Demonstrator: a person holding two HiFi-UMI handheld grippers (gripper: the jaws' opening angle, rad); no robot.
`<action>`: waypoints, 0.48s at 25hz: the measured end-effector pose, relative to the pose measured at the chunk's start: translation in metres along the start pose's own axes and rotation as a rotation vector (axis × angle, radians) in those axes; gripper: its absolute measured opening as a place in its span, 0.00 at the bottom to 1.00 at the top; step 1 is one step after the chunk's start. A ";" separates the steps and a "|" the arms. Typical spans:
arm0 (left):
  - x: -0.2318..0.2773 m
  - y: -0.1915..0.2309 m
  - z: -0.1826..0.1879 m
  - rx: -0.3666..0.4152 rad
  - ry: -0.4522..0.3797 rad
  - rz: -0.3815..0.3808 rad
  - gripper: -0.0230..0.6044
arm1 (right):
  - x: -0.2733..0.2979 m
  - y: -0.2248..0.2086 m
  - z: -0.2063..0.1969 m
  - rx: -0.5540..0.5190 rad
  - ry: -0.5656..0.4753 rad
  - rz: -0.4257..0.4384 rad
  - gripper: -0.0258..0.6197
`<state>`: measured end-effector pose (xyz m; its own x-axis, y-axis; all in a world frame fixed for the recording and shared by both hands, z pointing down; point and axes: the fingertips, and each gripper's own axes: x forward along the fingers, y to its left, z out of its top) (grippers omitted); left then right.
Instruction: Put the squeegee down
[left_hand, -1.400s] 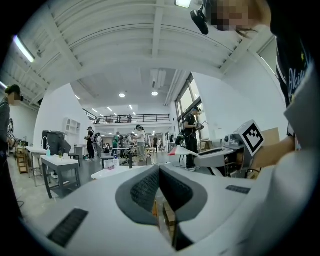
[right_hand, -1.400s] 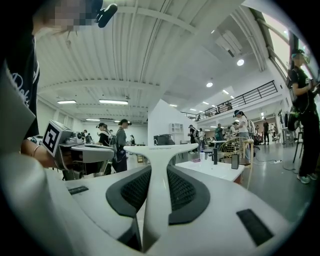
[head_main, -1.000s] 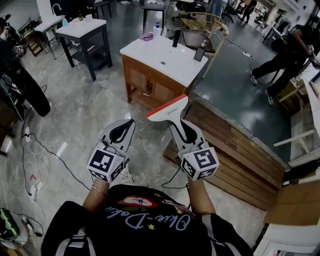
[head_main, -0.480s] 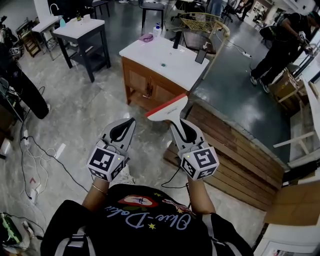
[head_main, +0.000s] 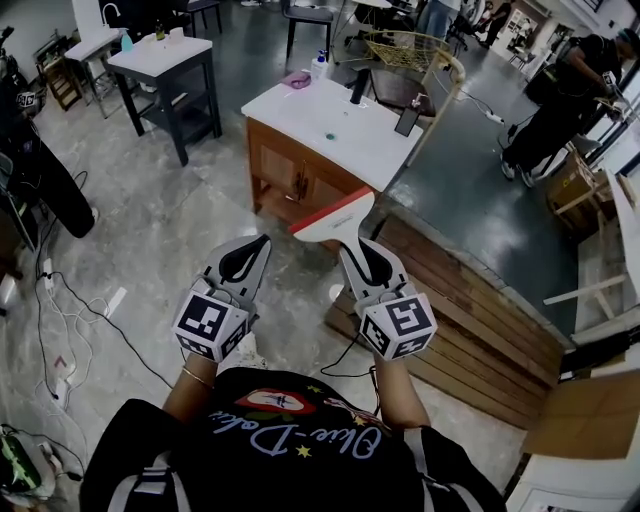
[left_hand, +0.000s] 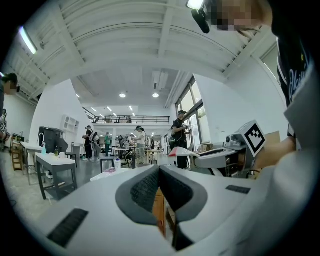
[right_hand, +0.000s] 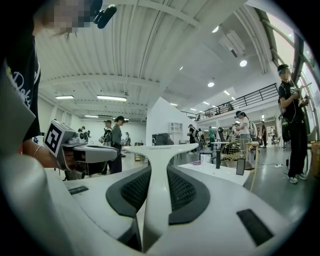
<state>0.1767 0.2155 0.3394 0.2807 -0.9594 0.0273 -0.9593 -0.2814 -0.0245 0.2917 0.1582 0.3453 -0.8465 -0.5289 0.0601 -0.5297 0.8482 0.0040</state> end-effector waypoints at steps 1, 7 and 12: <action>0.001 0.002 0.001 0.000 -0.004 0.002 0.03 | 0.002 0.000 0.000 0.000 0.001 0.001 0.18; 0.003 0.010 -0.009 -0.009 0.028 0.001 0.03 | 0.014 -0.001 0.000 -0.003 0.000 0.008 0.18; 0.007 0.020 -0.002 -0.005 -0.002 0.017 0.03 | 0.023 -0.004 0.002 -0.004 -0.002 0.009 0.18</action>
<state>0.1597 0.2029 0.3414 0.2647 -0.9640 0.0246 -0.9640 -0.2652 -0.0197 0.2745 0.1427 0.3451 -0.8513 -0.5214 0.0584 -0.5219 0.8529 0.0076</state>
